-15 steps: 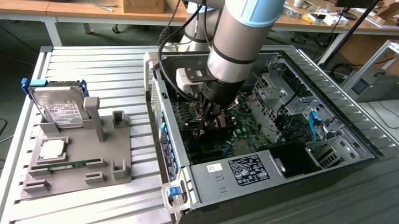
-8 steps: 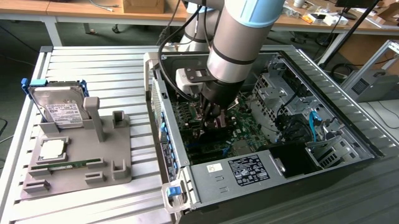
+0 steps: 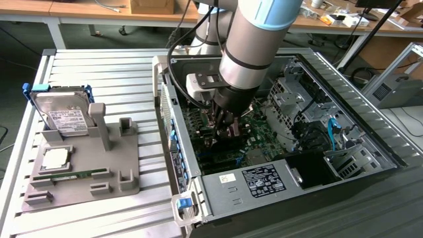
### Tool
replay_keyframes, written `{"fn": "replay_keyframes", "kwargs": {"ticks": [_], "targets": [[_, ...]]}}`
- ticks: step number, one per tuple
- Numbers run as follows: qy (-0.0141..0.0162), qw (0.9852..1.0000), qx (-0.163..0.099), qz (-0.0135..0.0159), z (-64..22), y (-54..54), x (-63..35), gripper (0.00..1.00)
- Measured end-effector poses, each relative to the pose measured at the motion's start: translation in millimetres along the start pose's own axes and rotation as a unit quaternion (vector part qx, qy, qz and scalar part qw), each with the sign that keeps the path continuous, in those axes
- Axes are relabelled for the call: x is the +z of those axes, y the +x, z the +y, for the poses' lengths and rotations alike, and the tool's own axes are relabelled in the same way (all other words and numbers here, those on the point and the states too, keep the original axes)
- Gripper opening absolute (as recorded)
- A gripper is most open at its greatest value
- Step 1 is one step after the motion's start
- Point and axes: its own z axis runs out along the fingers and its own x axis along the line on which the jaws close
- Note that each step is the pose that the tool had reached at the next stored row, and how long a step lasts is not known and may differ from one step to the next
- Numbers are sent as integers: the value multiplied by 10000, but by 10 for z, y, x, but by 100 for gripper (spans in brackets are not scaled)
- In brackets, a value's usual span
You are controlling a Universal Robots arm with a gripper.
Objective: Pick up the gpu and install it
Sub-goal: 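Press down on the gpu until it lock into place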
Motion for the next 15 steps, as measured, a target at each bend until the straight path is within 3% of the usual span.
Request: {"fn": "replay_keyframes", "kwargs": {"ticks": [15], "targets": [[1,10000,0,0,38,1,21,11]]}}
